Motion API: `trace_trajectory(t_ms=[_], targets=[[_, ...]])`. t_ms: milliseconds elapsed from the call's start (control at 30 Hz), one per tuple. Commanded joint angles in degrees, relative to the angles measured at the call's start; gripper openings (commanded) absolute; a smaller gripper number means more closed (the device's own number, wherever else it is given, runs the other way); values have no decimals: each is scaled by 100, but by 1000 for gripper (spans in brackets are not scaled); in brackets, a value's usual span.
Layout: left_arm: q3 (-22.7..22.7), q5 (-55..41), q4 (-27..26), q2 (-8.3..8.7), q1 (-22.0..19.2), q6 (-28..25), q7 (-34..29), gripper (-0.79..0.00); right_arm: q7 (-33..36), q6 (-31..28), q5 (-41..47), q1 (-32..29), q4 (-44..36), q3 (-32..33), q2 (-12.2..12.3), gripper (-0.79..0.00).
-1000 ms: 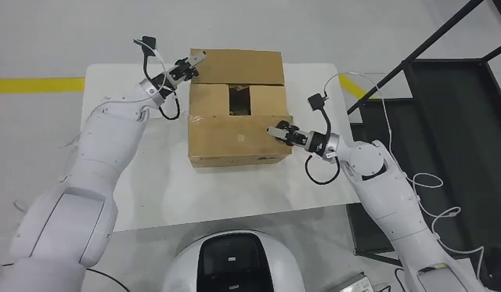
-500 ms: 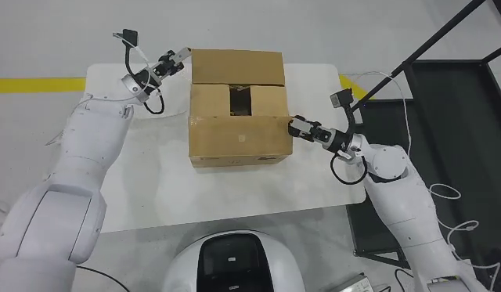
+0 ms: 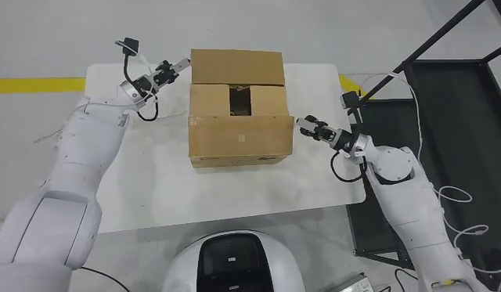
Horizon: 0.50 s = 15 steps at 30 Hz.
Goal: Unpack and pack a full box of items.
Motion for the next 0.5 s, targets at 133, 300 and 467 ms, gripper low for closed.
trace_trajectory(t_ms=[133, 300, 467], targets=[[26, 4, -111, -59, 133, 101, 130, 0, -510, -144, -404, 298, 506, -394, -80, 0], [-7, -48, -160, -64, 168, 18, 98, 0, -355, -992, -342, 520, 787, -637, -117, 0], [-79, -108, -171, -27, 190, -56, 12, 0, -248, -1607, -394, 628, 1007, -662, -106, -77]])
